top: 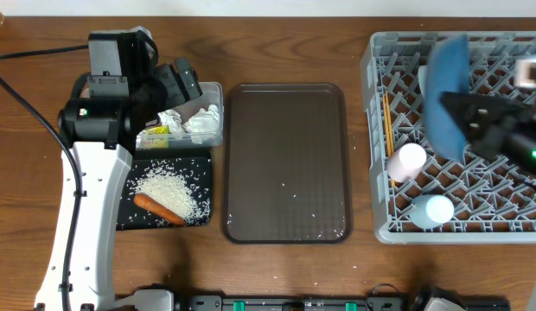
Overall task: Sort waste into correct bins and load items into the dishwasher rack
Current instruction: 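Lift the blue plate with the right gripper and carry it to the rack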
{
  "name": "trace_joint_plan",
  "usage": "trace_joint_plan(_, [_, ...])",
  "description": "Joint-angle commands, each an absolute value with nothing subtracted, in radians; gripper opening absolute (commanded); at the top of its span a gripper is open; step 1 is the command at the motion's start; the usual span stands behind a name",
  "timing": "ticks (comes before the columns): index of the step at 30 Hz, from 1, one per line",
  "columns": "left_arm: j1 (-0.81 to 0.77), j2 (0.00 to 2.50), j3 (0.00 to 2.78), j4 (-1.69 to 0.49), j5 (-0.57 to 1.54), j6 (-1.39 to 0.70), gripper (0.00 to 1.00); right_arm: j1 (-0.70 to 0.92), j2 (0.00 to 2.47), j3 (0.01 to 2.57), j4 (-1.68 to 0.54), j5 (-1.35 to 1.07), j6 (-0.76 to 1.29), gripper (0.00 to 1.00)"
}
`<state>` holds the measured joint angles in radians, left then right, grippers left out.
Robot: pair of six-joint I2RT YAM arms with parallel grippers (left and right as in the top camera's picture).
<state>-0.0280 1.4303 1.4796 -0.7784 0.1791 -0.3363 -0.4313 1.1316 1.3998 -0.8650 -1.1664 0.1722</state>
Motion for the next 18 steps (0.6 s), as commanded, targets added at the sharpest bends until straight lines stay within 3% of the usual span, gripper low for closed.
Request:
trace_joint_plan(1, [-0.023, 1.417, 1.485, -0.778, 0.167, -0.334, 0.97, -0.554, 1.195, 1.402, -0.905, -1.516, -0.003, 0.01])
trace_joint_plan(8, [-0.023, 1.417, 1.485, -0.778, 0.167, -0.333, 0.97, -0.635, 1.347, 1.392, -1.001, -1.56, -0.193, 0.01])
trace_joint_plan(18, [-0.023, 1.417, 1.485, -0.778, 0.167, -0.333, 0.97, -0.722, 1.552, 1.391, -1.033, -1.56, -0.278, 0.01])
